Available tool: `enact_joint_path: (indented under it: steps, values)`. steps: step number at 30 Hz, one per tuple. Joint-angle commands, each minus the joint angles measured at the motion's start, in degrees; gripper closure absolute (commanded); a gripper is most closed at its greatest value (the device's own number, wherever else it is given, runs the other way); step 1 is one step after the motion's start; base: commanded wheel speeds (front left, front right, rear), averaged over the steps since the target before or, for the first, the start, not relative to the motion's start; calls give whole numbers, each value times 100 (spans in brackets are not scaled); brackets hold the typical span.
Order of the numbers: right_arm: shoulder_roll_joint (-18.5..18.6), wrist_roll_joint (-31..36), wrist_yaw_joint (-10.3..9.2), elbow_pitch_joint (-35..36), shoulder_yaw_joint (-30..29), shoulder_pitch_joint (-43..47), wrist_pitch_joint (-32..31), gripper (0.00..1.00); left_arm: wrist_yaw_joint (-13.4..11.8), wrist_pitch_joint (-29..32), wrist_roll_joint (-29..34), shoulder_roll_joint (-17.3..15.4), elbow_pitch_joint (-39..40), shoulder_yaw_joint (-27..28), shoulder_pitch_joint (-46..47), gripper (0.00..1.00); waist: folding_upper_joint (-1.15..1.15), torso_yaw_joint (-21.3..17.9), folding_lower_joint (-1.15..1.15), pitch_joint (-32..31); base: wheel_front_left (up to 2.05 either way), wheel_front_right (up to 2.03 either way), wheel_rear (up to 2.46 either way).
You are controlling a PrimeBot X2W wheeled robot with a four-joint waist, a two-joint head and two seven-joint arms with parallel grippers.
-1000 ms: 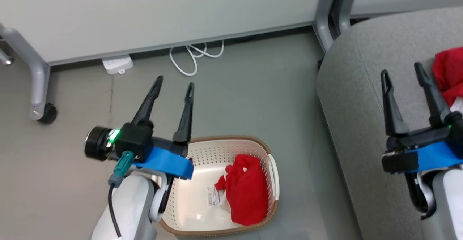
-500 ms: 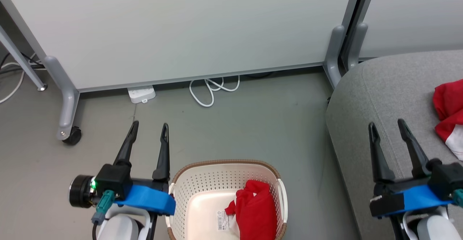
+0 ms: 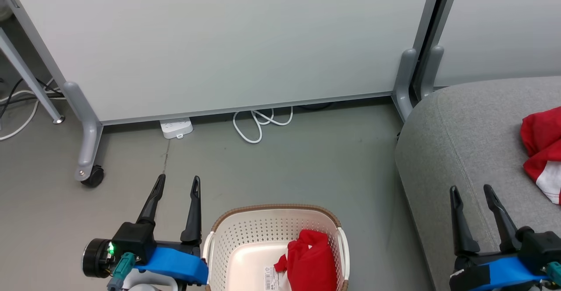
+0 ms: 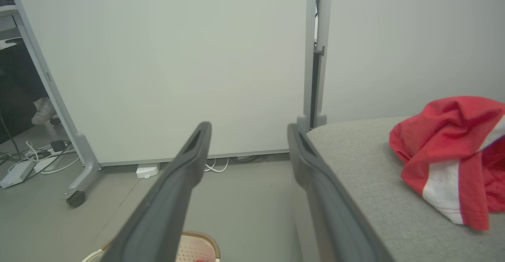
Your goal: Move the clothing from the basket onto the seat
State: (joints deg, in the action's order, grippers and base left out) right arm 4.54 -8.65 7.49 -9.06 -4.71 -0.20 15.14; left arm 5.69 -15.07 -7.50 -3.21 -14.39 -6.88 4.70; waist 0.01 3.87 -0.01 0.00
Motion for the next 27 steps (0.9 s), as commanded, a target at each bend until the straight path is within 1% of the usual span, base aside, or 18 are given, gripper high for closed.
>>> enact_joint_path:
  steps: [1,15,21,27]
  values:
    - [-26,23,1,-19,-16,114,1,0,25,-15,25,12,-7,21,-55,0,-1,10,1,-8,0,0,0]
    - [-87,47,1,-98,21,134,1,0,87,-15,42,35,-72,131,-68,0,-1,9,1,-38,0,0,0]
    - [-101,49,1,-124,57,111,0,0,97,-15,21,36,-94,53,-59,0,-1,-18,1,-35,0,0,0]
    - [-96,53,1,-121,106,17,1,0,134,-15,-35,35,-269,-173,124,0,-1,-91,1,6,0,0,0]
